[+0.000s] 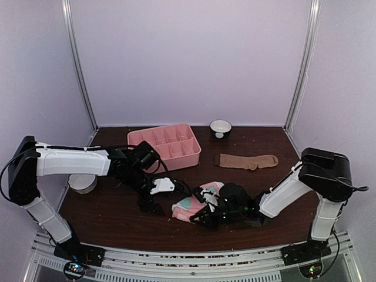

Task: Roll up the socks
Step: Roll the sock at the center of the board.

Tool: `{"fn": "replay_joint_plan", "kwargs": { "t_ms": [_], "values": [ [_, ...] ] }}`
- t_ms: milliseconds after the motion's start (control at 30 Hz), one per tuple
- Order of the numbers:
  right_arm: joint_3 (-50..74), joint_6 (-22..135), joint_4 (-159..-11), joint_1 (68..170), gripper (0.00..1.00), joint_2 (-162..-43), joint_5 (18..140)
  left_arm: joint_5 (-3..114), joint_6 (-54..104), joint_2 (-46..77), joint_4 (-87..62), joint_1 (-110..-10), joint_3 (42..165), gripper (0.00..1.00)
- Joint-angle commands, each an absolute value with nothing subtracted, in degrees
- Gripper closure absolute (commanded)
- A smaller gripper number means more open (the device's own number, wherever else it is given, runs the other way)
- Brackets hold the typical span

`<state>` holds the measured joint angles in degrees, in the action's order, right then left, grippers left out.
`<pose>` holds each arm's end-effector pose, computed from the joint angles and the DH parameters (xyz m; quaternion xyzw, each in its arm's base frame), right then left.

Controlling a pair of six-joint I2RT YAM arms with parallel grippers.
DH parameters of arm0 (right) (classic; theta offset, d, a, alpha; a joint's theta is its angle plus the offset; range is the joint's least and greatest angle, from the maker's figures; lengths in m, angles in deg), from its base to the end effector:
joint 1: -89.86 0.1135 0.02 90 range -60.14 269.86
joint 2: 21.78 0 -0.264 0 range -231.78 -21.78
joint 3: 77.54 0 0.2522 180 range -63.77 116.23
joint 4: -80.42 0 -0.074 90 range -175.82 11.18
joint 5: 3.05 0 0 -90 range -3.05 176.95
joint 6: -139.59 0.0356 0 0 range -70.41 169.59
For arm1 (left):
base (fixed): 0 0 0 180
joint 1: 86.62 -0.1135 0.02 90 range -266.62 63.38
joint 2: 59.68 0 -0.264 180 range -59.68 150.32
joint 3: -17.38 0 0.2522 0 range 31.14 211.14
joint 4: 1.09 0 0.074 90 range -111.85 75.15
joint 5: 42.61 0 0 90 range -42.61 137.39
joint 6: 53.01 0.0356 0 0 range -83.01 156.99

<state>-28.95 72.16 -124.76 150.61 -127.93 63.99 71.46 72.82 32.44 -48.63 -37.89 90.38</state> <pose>0.1437 0.2850 0.0971 -0.3715 0.7801 0.4442 0.2369 0.1937 -0.2428 0.1969 0.6756 0.6803 -0.2251 0.1736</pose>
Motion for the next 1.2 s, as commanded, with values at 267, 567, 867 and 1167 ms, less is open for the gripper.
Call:
{"fn": "replay_joint_plan", "kwargs": {
  "t_ms": [267, 567, 867, 1167],
  "values": [
    [-28.46, 80.52, -111.91, 147.84, 1.0, -136.46, 56.72, 66.69, 85.21, 38.7, -38.65, -30.19, 91.06, 0.39],
    [-29.56, 83.73, -114.47, 145.83, 1.0, -136.96, 53.03, 58.24, 88.67, 40.8, -30.93, -28.99, 87.45, 0.48],
    [-27.17, 86.02, -110.28, 144.67, 1.0, -138.57, 52.51, 57.97, 88.04, 41.14, -30.03, -28.49, 86.95, 0.63],
    [-27.09, 84.44, -109.21, 144.31, 1.0, -136.38, 53.51, 59.98, 85.06, 45.73, -36.83, -28.71, 91.99, 0.92]
  ]
}}
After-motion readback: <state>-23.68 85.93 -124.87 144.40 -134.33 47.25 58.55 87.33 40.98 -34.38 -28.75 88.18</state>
